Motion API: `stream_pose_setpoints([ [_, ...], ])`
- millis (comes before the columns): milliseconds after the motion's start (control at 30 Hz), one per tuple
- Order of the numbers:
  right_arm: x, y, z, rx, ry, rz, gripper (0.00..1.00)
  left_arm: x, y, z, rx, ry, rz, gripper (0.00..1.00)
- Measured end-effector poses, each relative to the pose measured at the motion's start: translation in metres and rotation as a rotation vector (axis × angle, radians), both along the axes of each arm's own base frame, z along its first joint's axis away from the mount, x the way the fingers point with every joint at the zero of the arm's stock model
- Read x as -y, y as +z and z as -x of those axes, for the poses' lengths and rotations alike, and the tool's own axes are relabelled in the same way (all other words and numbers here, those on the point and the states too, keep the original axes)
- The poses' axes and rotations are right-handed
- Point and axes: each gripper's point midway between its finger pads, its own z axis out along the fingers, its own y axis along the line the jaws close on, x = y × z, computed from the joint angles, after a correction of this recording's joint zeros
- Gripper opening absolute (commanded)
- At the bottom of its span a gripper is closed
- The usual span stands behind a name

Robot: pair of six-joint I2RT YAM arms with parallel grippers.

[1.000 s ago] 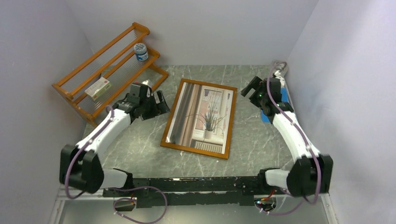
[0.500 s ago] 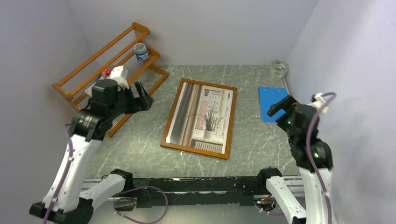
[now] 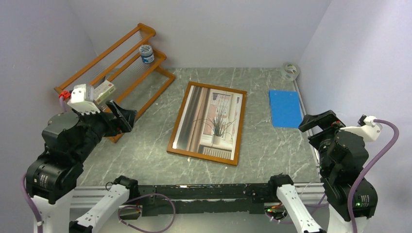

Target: Put the photo into the frame

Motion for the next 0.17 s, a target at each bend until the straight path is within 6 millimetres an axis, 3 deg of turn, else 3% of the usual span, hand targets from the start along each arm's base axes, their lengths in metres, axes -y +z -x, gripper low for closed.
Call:
stream_pose_setpoints([
  [167,0.0007,-0.0032,0.0038,-0.010,-0.002,0.001,0.99,-0.0002,-0.0082,0.0009,-0.028,0.000,-0.008,0.94],
])
